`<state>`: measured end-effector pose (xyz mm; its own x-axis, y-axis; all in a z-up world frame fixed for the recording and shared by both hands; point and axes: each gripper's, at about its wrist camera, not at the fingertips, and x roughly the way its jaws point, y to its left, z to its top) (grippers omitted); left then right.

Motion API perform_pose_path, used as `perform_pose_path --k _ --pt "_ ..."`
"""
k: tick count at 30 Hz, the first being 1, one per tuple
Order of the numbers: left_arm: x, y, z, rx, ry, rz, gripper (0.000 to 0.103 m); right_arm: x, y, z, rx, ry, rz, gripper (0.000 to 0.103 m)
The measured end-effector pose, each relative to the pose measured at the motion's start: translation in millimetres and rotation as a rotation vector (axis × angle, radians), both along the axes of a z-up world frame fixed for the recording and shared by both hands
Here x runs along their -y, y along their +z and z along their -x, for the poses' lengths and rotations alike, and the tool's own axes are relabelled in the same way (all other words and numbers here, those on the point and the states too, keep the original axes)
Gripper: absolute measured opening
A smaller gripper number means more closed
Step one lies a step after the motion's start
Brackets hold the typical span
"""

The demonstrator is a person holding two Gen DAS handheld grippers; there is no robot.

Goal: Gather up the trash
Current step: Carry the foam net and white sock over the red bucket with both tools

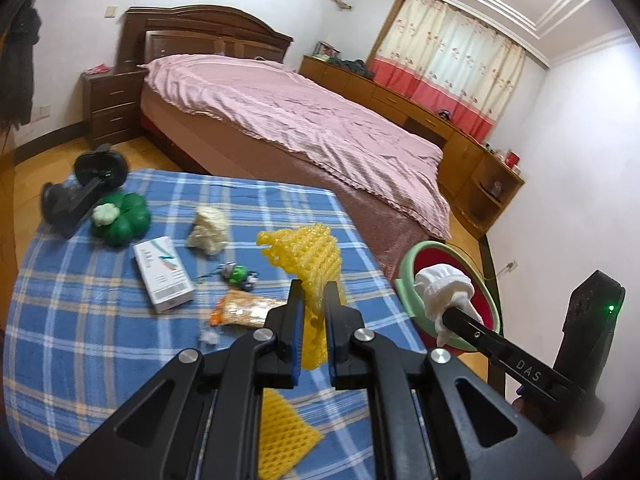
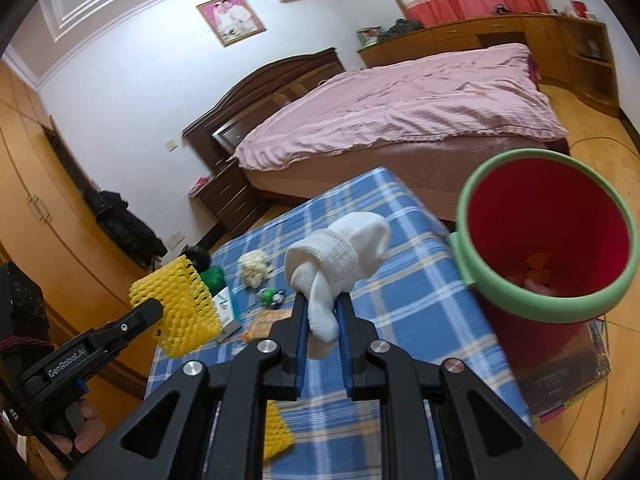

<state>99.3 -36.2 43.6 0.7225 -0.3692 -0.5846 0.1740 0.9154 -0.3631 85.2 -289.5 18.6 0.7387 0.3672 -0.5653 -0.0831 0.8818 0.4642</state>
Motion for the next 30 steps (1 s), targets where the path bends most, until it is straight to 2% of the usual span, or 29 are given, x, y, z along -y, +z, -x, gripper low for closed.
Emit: perform_pose_path --k 15,30 --pt "98 -6 -35 -0.021 -0.173 -0.04 0.008 92 -16 6 -0.028 -0.2 -0.035 0.016" --pt "191 -36 -79 -0.08 -0.324 -0.042 0.008 160 -46 0 -0.087 -0.334 -0.047 0.016"
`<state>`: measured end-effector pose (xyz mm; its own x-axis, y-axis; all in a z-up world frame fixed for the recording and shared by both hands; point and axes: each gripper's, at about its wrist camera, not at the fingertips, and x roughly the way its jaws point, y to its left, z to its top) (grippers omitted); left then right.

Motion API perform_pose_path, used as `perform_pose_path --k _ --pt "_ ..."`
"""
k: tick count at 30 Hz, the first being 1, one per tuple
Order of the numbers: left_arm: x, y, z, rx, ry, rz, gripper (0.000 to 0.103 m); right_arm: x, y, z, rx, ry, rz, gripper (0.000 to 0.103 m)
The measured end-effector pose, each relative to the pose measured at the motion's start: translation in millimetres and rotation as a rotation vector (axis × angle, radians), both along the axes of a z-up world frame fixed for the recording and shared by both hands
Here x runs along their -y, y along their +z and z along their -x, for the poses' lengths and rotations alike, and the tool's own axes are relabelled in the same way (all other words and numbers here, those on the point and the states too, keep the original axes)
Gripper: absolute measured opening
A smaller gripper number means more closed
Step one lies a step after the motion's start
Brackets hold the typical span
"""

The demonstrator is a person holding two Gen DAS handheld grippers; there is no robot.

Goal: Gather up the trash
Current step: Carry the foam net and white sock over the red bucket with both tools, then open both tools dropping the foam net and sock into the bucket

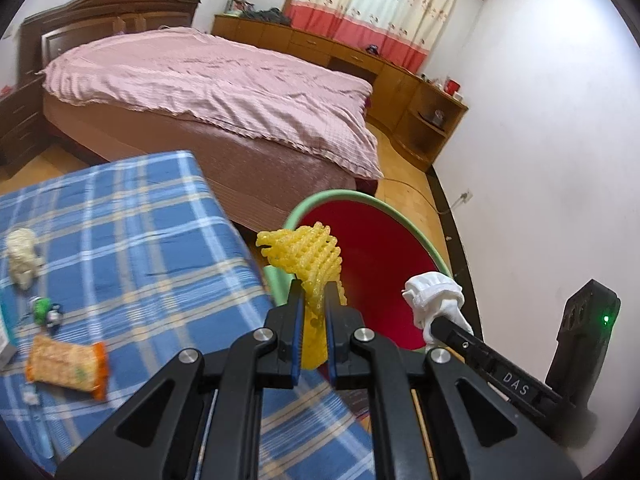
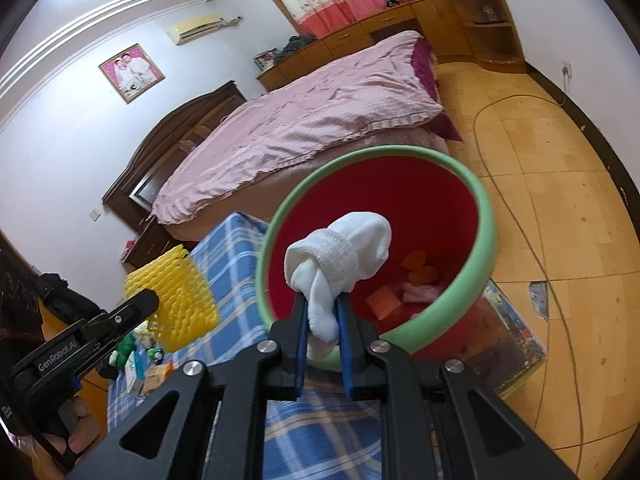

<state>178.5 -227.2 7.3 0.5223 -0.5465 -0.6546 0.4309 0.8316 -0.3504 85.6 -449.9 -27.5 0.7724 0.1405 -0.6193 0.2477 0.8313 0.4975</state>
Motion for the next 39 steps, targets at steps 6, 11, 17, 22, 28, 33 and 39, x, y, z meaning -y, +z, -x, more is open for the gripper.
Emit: perform_pose_path --k 6,11,17,22,28,33,39 --pt "27 -15 -13 -0.027 -0.034 0.005 0.008 14 -12 -5 -0.024 -0.018 -0.002 0.016" --pt "39 -30 -24 -0.056 -0.038 -0.003 0.008 22 -20 -9 -0.038 -0.028 -0.01 0.016" --pt "43 -42 -28 -0.085 -0.034 -0.015 0.008 26 -25 -11 -0.042 -0.037 -0.006 0.018" --pt "44 -44 -29 -0.092 -0.035 -0.017 0.008 27 -28 -10 -0.041 -0.051 0.001 0.019" --pt "43 -46 -30 -0.099 -0.024 -0.024 0.036 27 -27 -10 -0.038 -0.053 -0.011 0.025" --pt "38 -42 -28 -0.097 -0.015 -0.022 0.037 24 -21 -8 -0.025 -0.051 0.003 0.039" --pt "24 -31 -19 -0.072 0.004 -0.012 0.037 20 -18 -4 -0.023 -0.053 -0.001 0.04"
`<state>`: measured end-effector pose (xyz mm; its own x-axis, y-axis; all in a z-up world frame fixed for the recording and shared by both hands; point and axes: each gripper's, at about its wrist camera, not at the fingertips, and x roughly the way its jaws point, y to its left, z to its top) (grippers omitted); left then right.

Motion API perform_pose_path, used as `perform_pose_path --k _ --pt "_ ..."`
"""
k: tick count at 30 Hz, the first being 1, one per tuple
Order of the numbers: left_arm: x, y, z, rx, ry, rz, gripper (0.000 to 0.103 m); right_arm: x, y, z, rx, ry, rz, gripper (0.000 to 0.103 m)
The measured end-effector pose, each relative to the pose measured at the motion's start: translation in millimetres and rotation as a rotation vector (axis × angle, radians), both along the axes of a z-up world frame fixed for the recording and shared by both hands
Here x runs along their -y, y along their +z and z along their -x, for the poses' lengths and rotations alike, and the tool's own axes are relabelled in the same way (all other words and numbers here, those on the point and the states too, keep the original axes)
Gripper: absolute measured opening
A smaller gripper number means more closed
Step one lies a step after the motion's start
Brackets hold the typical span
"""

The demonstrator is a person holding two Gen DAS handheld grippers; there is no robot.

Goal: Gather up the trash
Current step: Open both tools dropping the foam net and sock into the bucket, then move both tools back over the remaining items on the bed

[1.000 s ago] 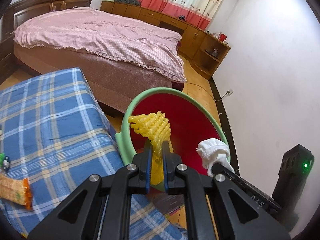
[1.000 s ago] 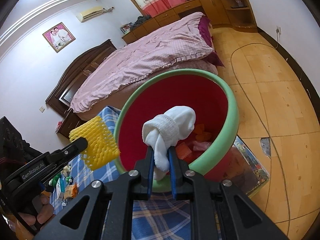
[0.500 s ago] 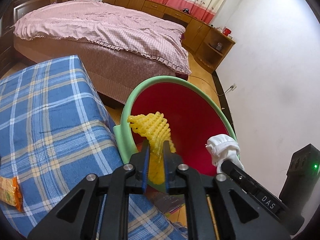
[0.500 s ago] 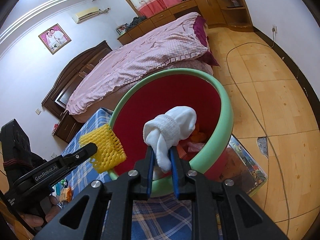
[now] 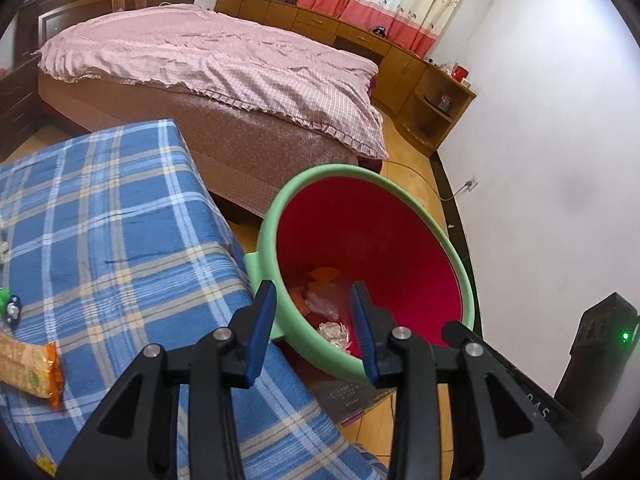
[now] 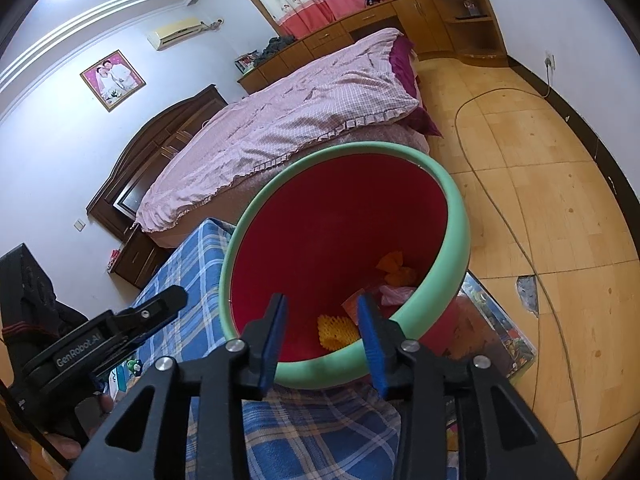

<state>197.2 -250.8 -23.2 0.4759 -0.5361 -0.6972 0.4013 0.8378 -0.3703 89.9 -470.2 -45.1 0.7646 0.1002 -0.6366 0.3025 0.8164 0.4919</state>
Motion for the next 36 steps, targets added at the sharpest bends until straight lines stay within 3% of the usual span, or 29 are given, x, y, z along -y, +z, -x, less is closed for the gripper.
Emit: perform_pose_path --k 10,25,30,36 --pt "-38 14 16 0.005 0.072 -0.009 0.037 -19 18 8 0.034 0.029 0.001 0.053" --pt "-132 34 32 0.034 0.29 -0.055 0.038 -76 40 10 0.052 0.111 0.042 0.063" --pt "-167 36 37 0.046 0.36 -0.08 0.045 -97 43 7 0.049 0.147 0.047 0.067" --pt "-207 33 39 0.037 0.441 -0.107 0.046 -123 41 -1 0.038 0.197 0.045 0.068"
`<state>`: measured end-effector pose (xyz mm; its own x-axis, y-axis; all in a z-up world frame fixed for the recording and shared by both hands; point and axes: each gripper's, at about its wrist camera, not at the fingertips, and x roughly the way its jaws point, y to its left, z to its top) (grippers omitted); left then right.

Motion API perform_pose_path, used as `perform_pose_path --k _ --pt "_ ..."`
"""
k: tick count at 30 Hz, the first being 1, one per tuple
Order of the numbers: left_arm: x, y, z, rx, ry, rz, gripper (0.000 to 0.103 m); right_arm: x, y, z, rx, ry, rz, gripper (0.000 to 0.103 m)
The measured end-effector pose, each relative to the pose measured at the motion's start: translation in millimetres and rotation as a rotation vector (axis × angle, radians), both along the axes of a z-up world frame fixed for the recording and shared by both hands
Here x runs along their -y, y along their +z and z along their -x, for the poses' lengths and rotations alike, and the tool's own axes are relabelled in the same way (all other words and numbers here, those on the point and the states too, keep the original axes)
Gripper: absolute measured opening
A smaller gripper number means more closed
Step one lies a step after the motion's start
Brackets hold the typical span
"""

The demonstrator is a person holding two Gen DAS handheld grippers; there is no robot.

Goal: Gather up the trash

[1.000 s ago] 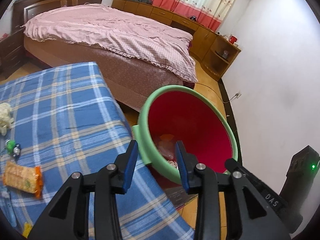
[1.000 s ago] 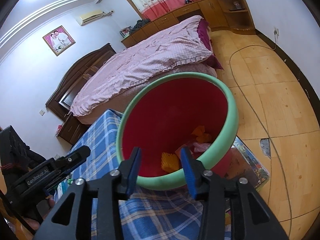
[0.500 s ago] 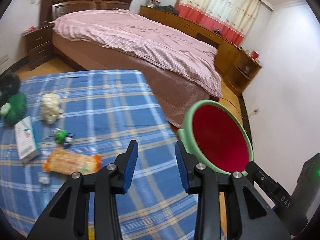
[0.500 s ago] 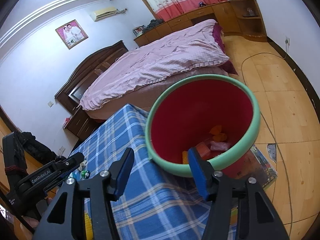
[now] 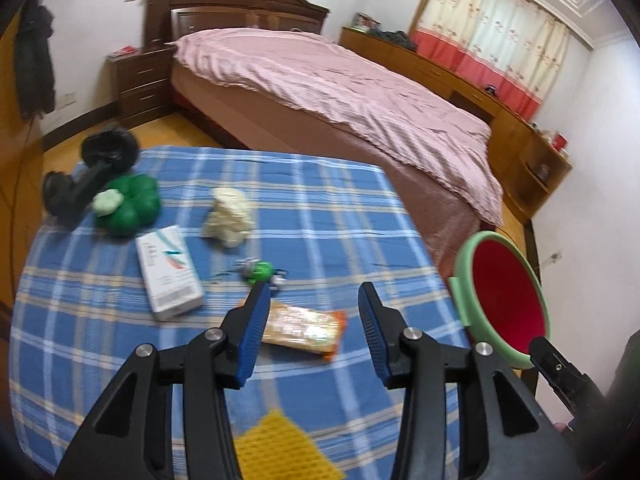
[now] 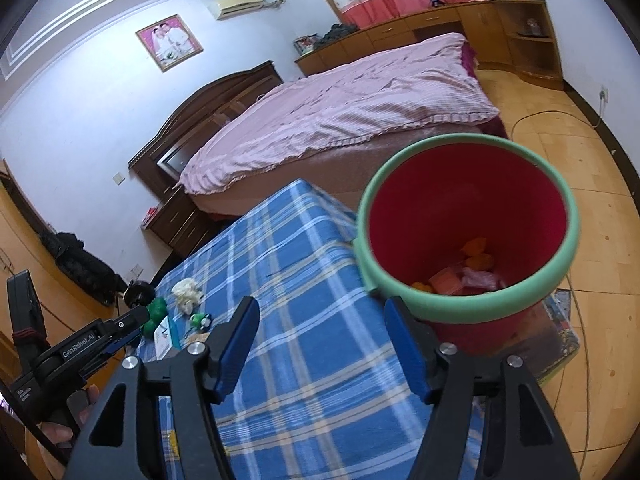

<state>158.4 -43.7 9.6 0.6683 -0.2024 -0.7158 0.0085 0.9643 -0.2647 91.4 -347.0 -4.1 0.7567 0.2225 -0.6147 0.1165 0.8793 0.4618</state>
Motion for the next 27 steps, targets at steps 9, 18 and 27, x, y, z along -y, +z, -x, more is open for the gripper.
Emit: perform_pose_path --k 9,18,27 --pt "-51 -19 -7 -0.037 0.113 -0.009 0.046 -33 -7 -14 -0.03 0.062 0.02 0.068" --pt "-81 -53 -28 -0.113 0.198 -0.022 0.054 -49 -22 -31 -0.079 0.087 0.032 0.069" --pt "-84 -82 -53 -0.175 0.219 -0.039 0.057 -50 -35 -46 -0.12 0.089 0.038 0.069"
